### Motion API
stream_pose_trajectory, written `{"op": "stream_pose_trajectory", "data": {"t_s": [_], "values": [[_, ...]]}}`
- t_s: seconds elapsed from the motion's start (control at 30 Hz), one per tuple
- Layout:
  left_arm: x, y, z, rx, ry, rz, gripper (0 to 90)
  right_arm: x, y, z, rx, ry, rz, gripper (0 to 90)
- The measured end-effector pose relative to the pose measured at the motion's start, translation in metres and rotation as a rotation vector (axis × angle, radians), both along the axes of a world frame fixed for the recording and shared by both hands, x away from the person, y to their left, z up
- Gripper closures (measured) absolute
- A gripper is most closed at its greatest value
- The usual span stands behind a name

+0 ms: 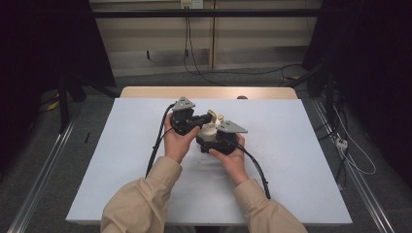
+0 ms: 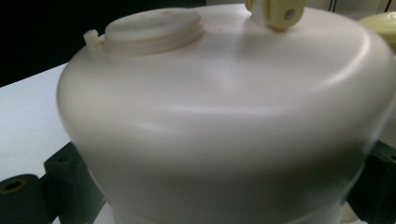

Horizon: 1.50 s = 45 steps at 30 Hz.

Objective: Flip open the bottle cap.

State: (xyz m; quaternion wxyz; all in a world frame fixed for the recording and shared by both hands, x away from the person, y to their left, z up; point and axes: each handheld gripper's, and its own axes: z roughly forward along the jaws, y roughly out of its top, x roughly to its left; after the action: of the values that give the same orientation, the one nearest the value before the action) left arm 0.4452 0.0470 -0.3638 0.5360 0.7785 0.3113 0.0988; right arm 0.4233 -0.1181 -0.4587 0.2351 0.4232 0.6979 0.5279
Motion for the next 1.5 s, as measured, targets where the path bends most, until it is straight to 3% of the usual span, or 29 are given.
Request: {"op": "stream_pose_trajectory", "data": {"t_s": [0.9, 1.17, 1.5], "values": [[0.002, -0.002, -0.002, -0.006, -0.001, 0.002, 88.4, 0.0, -0.001, 0.001, -0.006, 0.008, 0.005, 4.7], [-0.002, 0.007, 0.0, -0.011, 0.0, 0.005, 71.6, 0.0, -0.002, 0.003, -0.017, 0.031, 0.014, 3.5], [-0.007, 0.018, -0.002, -0.008, 0.006, 0.022, 42.4, -0.003, -0.006, 0.005, -0.024, 0.077, 0.019, 2.6]]}}
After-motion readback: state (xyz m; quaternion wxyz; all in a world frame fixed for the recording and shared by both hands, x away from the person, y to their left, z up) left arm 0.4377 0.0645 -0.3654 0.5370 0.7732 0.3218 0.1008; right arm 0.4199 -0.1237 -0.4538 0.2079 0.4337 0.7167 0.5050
